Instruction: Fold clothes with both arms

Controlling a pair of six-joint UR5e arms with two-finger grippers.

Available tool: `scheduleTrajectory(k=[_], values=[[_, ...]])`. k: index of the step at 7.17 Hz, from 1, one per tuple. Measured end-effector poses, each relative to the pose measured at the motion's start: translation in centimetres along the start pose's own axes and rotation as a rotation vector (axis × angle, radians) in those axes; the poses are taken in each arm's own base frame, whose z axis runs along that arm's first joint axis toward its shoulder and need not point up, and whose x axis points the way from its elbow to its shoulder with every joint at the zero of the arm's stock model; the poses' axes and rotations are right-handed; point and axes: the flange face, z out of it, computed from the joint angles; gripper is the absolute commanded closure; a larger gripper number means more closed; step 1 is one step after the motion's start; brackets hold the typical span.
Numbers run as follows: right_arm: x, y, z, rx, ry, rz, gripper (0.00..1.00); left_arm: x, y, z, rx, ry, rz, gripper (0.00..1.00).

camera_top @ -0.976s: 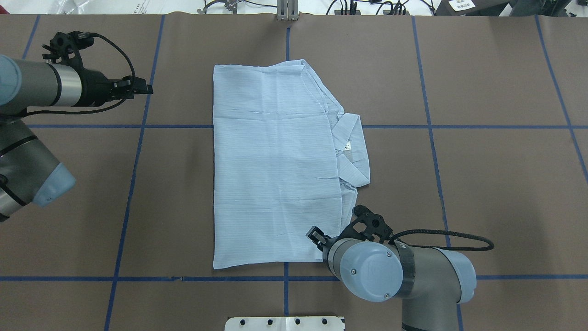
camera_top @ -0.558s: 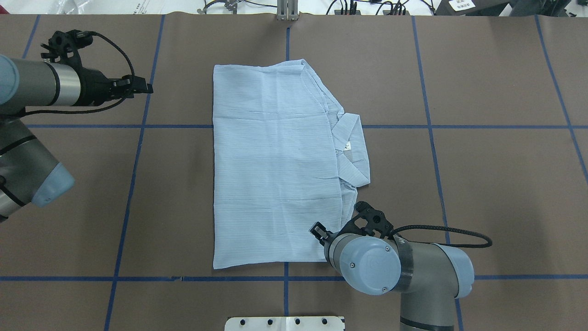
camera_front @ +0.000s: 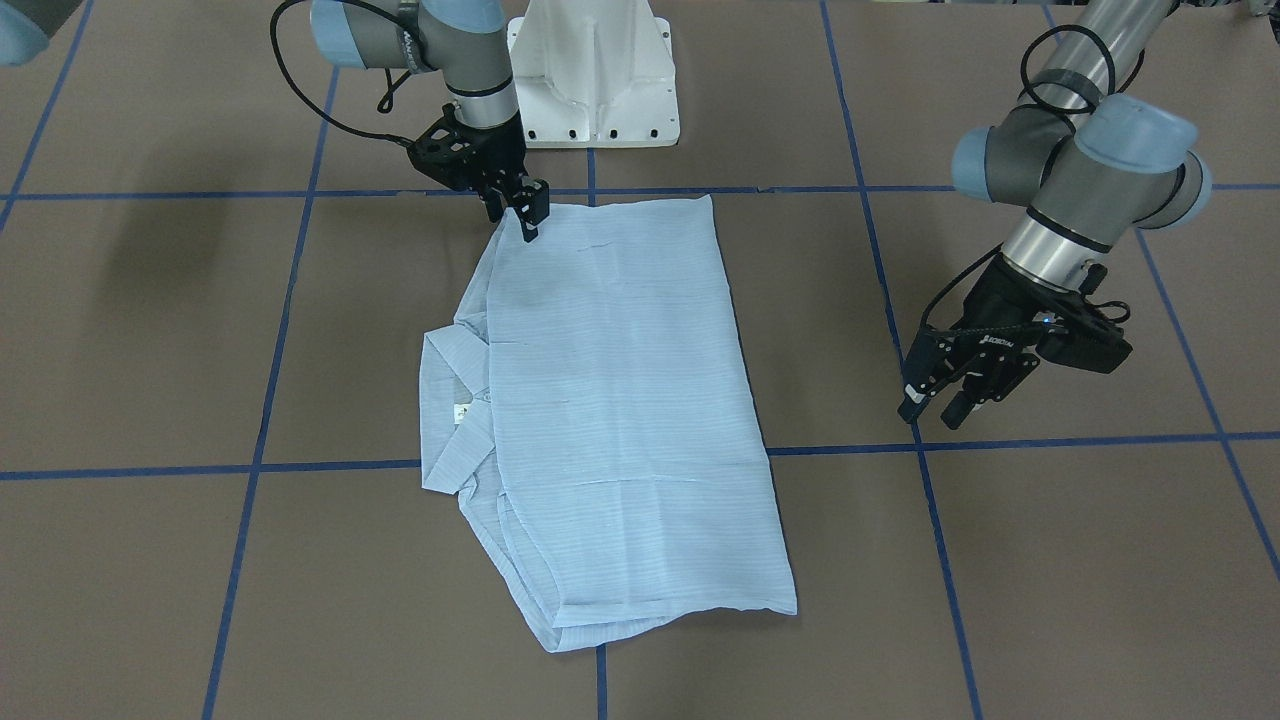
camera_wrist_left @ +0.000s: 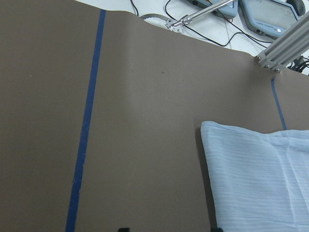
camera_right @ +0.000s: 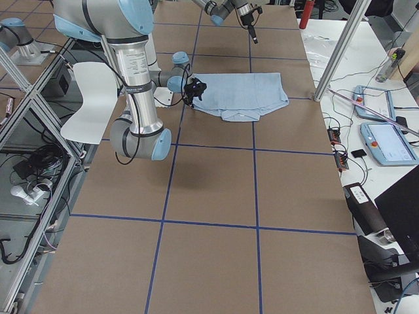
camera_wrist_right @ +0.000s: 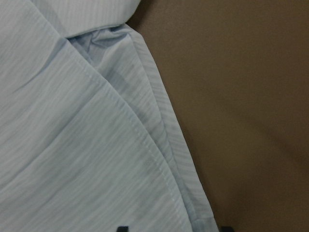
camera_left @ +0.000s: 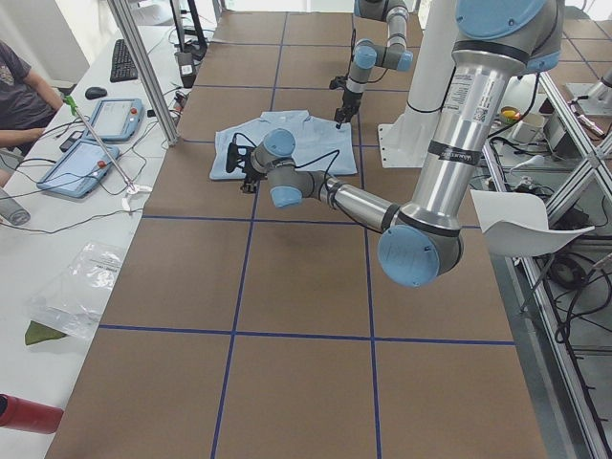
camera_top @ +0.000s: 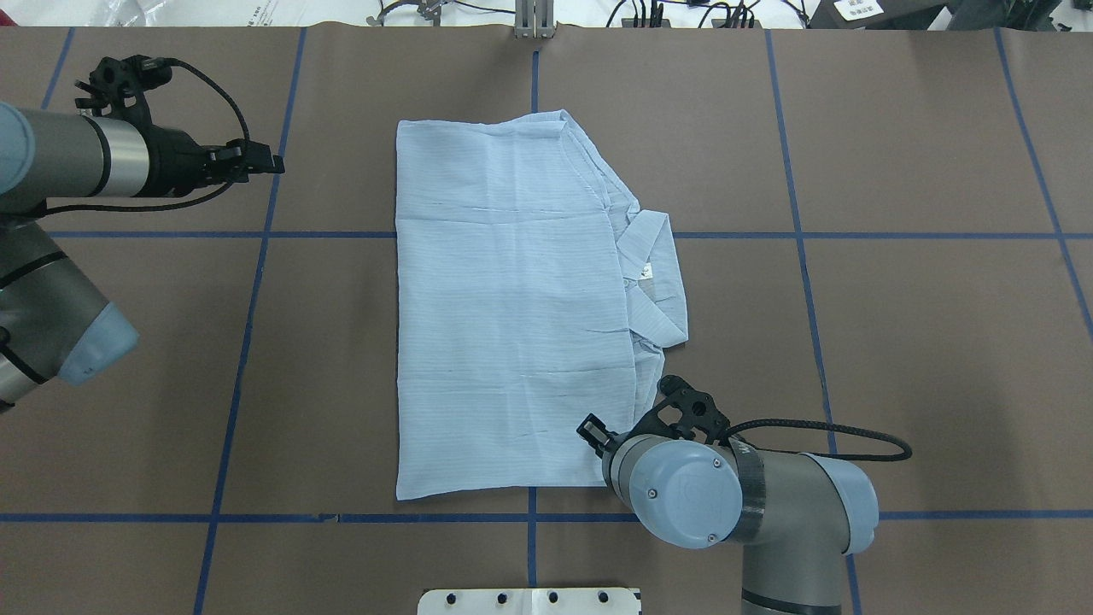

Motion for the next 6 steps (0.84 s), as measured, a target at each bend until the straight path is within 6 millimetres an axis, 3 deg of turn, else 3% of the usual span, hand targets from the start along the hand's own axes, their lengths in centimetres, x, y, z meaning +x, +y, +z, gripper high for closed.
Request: scheduleTrajectory(k=[2, 4, 5, 6], values=[[-0.43, 0.03, -0.06, 0.0, -0.004, -0.002, 0.32, -0.02, 0.01, 0.0, 0.0, 0.0, 0.0, 0.36], [-0.52, 0.09, 0.38, 0.001, 0.003, -0.008, 0.42, -0.03, 0.01, 0.0, 0.0, 0.0, 0.0, 0.36], [-0.58, 0.15, 0.54, 0.001, 0.006, -0.009, 0.61, -0.03, 0.02, 0.0, -0.001, 0.0, 0.0, 0.36], [-0.58, 0.24, 0.71, 0.001, 0.009, -0.009, 0.93, -0.01, 0.0, -0.03, -0.001, 0.0, 0.0, 0.36]])
